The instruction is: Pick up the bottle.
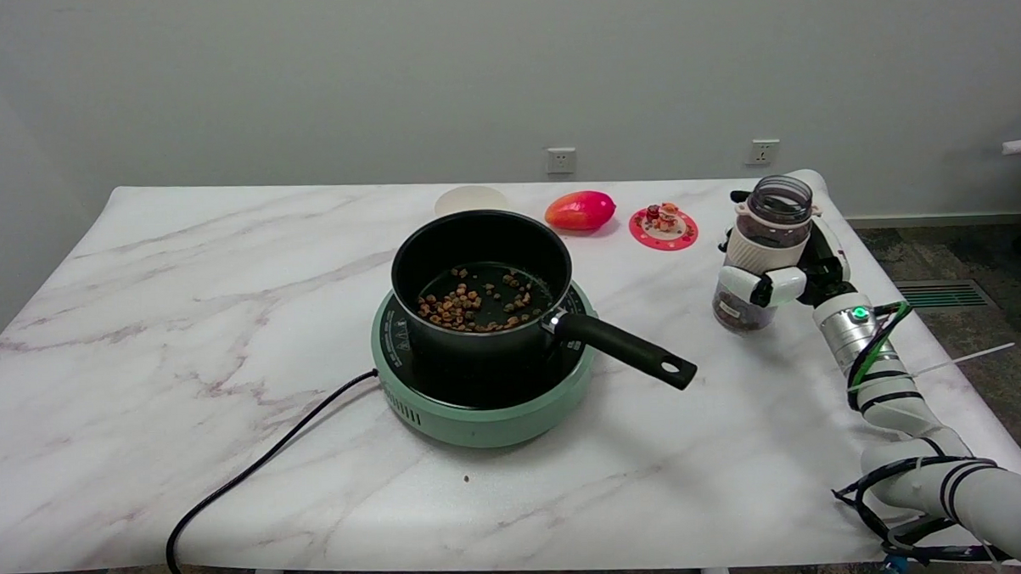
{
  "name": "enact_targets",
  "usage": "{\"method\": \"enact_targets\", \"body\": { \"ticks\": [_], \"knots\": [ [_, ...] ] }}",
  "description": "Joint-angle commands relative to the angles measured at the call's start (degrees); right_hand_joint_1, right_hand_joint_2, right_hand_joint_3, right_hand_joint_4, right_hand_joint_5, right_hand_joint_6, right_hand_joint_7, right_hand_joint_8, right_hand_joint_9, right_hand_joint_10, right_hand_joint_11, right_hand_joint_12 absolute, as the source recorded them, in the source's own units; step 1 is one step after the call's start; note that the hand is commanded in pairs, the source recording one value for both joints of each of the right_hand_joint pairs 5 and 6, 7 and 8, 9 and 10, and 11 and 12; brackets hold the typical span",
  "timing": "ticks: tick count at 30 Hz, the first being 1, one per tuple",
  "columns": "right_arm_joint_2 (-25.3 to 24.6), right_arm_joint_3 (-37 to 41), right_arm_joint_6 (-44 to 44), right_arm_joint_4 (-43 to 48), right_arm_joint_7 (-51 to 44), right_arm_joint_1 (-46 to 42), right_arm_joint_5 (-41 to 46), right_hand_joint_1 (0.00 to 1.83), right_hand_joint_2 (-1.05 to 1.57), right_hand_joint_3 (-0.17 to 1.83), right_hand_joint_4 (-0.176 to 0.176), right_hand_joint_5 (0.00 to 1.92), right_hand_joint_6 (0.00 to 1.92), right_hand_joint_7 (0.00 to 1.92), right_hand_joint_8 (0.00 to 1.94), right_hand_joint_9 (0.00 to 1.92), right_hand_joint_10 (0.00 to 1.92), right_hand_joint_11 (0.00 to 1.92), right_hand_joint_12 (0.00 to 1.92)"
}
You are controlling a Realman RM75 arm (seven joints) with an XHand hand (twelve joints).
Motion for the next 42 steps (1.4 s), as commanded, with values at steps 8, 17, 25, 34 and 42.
{"method": "enact_targets", "body": {
  "ticks": [8,17,25,34,42],
  "knots": [
    [0.21,0.95,0.50,-0.36,0.15,-0.30,0.05,1.66,0.55,0.96,0.000,1.64,1.64,1.92,1.92,1.59,1.59,1.25,1.25],
    [0.88,1.32,1.62,1.04,0.23,1.61,-0.46,1.66,0.56,0.82,0.000,1.92,1.92,1.92,1.92,1.57,1.57,1.20,1.20],
    [3.44,1.32,-0.03,7.31,0.31,5.34,-6.68,1.65,0.54,0.84,0.000,1.92,1.92,1.92,1.92,1.57,1.57,1.16,1.16],
    [5.88,1.26,-5.73,17.30,0.00,9.54,-17.39,1.64,0.64,0.80,0.000,1.92,1.92,1.92,1.92,1.61,1.61,1.18,1.18],
    [11.35,0.71,-10.68,27.32,0.31,12.11,-27.25,1.64,0.66,0.78,0.000,1.92,1.92,1.92,1.92,1.61,1.61,1.18,1.18]
  ]
}}
